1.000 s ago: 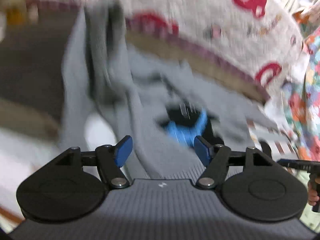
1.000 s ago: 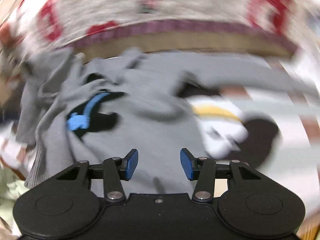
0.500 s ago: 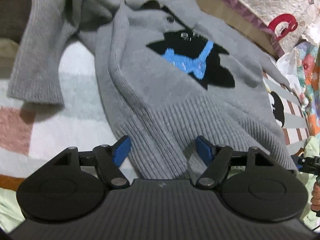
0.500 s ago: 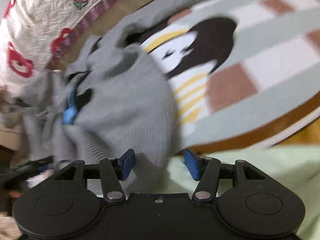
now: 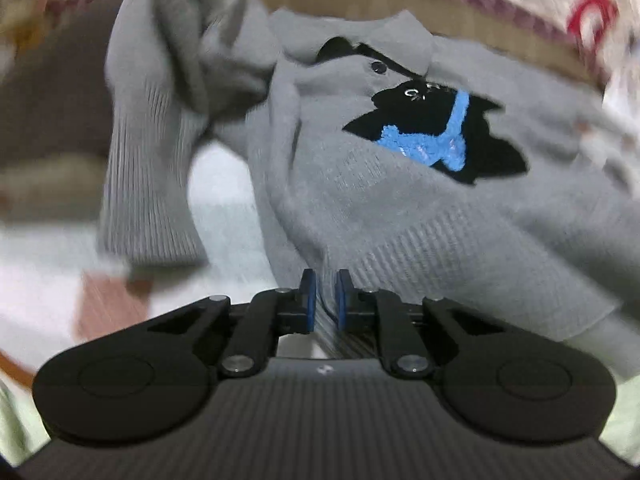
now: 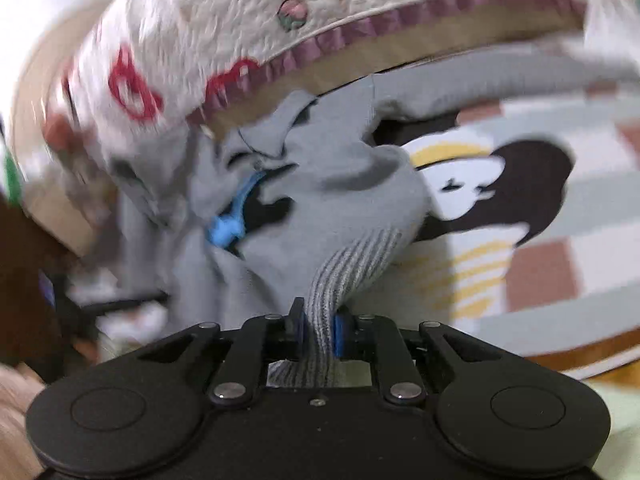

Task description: Fold clothes

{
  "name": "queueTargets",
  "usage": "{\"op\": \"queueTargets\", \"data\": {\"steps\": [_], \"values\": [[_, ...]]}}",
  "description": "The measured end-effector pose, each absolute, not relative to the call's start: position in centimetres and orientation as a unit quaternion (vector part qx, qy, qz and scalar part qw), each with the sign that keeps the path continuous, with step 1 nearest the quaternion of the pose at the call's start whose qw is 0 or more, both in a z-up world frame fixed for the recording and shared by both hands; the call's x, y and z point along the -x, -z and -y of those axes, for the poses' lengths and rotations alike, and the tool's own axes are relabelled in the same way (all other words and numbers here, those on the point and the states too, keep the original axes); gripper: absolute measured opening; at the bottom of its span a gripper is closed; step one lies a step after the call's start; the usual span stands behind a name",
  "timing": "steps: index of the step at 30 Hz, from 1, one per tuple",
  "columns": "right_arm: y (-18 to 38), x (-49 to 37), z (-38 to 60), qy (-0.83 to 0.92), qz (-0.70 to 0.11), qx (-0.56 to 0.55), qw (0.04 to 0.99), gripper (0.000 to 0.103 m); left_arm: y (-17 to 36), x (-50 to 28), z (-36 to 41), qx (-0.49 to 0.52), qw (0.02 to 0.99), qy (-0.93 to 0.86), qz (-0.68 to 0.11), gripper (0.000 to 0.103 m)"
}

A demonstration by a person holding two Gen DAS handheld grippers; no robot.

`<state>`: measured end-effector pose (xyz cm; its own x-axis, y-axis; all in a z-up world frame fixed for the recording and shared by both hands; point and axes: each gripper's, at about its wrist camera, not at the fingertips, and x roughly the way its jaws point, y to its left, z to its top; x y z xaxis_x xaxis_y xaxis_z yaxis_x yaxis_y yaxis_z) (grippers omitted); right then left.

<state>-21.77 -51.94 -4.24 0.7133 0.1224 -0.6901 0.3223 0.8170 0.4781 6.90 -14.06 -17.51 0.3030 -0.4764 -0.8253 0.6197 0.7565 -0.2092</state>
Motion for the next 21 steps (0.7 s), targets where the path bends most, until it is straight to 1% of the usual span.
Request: {"op": "queueTargets", "data": {"steps": [1, 2, 3, 4, 5, 7, 8, 10, 11, 12, 13, 18, 19, 21], "values": [[4.7, 21.8, 51.9, 0.070, -0.389, -0.284, 0.873, 0.017, 17.8, -6.9, 13.9, -0.063, 0.794, 0.343, -0.498, 0.017], [5.1, 21.9, 51.8, 0.082, -0.404, -0.270, 0.870, 0.017, 18.1, -6.9, 13.7, -0.053, 0.784, 0.346, -0.513, 0.026], [5.6, 22.0, 51.8, 0.095, -0.419, -0.258, 0.866, 0.017, 18.1, -6.7, 13.7, -0.044, 0.780, 0.351, -0.516, 0.033], [6.5, 22.3, 52.4, 0.098, -0.419, -0.287, 0.856, 0.017, 18.2, -6.6, 13.7, -0.035, 0.777, 0.357, -0.517, 0.048], [7.2, 22.8, 52.9, 0.100, -0.412, -0.302, 0.854, 0.017, 18.1, -6.3, 13.8, -0.029, 0.774, 0.365, -0.517, 0.057], [8.2, 23.4, 53.3, 0.099, -0.396, -0.329, 0.851, 0.018, 18.0, -6.0, 14.1, -0.024, 0.769, 0.379, -0.515, 0.061], [8.6, 23.7, 53.5, 0.100, -0.391, -0.344, 0.848, 0.023, 18.1, -5.8, 14.4, -0.030, 0.765, 0.385, -0.516, 0.067], [9.3, 24.2, 54.0, 0.102, -0.378, -0.374, 0.840, 0.026, 18.6, -5.6, 15.2, -0.046, 0.755, 0.394, -0.522, 0.075], [9.7, 24.3, 54.0, 0.106, -0.373, -0.390, 0.835, 0.034, 19.0, -5.5, 15.6, -0.060, 0.756, 0.389, -0.523, 0.076], [10.1, 24.5, 54.2, 0.111, -0.368, -0.411, 0.827, 0.046, 18.9, -5.3, 15.9, -0.073, 0.761, 0.385, -0.516, 0.076], [10.4, 24.5, 54.1, 0.113, -0.363, -0.430, 0.819, 0.046, 18.8, -5.1, 16.3, -0.086, 0.767, 0.382, -0.508, 0.077], [11.9, 24.5, 54.1, 0.119, -0.344, -0.504, 0.783, 0.046, 19.3, -5.2, 17.4, -0.178, 0.796, 0.317, -0.483, 0.086], [12.0, 24.4, 54.0, 0.121, -0.343, -0.507, 0.782, 0.046, 19.6, -5.5, 17.2, -0.175, 0.799, 0.304, -0.488, 0.096], [12.1, 23.7, 53.6, 0.125, -0.351, -0.493, 0.786, 0.046, 19.7, -6.0, 16.3, -0.131, 0.805, 0.293, -0.499, 0.096]]}}
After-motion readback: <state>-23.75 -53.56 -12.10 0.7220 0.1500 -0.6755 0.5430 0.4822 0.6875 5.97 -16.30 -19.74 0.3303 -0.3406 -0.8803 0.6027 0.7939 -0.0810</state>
